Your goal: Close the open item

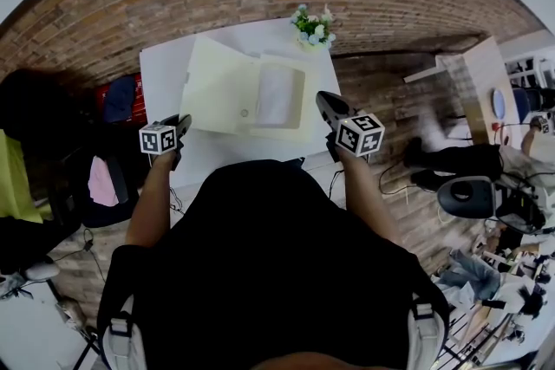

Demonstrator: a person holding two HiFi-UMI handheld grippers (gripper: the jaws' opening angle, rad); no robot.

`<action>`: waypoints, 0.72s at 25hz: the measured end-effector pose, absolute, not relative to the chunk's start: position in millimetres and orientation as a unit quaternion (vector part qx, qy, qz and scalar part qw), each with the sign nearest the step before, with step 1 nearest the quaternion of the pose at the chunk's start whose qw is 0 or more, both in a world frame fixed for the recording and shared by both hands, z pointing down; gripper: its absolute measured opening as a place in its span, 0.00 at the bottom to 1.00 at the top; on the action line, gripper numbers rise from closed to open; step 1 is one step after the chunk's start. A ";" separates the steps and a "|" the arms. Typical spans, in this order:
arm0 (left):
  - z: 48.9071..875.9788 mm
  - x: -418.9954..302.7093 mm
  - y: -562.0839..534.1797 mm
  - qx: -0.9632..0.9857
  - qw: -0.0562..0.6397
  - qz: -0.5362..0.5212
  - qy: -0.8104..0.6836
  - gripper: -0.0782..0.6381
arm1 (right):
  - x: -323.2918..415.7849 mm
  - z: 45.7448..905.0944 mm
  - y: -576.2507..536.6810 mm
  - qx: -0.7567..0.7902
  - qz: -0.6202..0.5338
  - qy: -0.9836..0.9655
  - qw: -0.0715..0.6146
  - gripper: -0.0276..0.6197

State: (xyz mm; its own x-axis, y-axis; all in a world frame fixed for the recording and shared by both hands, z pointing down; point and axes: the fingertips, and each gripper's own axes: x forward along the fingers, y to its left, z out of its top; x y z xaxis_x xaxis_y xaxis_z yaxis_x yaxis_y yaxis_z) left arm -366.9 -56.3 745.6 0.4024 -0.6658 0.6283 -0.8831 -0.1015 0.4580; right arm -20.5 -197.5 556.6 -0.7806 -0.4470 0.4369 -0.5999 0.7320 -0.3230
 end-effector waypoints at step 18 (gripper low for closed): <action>726.1 -352.3 -65.6 0.740 0.402 0.129 -0.523 0.15 | -12.4 569.0 -197.1 0.286 0.235 -0.913 0.172 0.07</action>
State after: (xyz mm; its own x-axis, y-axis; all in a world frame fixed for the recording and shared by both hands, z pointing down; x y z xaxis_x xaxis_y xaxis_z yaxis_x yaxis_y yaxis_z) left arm -352.3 -65.6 726.1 0.4196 -0.6709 0.6114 -0.8779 -0.1288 0.4612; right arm -12.4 -197.1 569.0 -0.7778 -0.4406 0.4481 -0.6024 0.7260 -0.3317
